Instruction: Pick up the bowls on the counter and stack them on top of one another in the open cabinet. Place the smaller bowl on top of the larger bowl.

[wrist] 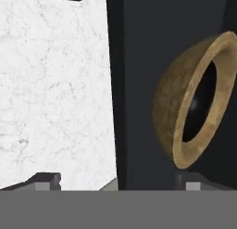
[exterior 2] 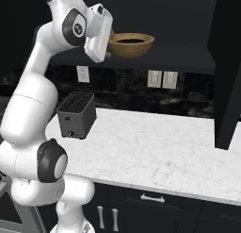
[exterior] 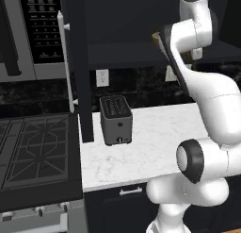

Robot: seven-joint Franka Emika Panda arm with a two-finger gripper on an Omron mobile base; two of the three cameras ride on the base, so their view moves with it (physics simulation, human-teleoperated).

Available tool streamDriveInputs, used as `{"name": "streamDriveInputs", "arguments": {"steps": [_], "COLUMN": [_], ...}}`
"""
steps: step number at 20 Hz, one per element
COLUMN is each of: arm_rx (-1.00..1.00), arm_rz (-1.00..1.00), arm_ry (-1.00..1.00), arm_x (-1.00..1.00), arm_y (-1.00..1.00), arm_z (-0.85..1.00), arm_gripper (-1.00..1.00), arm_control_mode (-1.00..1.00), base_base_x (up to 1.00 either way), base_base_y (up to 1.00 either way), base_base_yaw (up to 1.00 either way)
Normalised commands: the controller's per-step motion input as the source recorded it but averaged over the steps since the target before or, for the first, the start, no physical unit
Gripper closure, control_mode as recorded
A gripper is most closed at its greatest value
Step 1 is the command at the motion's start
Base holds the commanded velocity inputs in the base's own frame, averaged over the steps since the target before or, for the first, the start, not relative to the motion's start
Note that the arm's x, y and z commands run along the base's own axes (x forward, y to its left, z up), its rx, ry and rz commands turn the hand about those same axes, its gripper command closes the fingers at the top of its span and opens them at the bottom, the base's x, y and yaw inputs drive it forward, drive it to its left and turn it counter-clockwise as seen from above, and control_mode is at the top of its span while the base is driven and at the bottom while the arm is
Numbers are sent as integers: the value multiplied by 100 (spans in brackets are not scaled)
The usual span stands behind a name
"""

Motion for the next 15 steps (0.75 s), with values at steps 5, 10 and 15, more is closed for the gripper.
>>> {"name": "streamDriveInputs", "arguments": {"steps": [5,10,15], "arm_rx": [-22,-19,-4], "arm_rz": [6,2,0], "arm_ry": [-1,12,41], "arm_x": [-100,-93,-5], "arm_y": [0,-1,-17], "arm_z": [-100,-100,-98], "arm_gripper": [-100,-100,-100], "arm_control_mode": [-100,-100,-100], "base_base_x": [0,0,0], "base_base_y": [0,0,0], "base_base_yaw": [0,0,0]}}
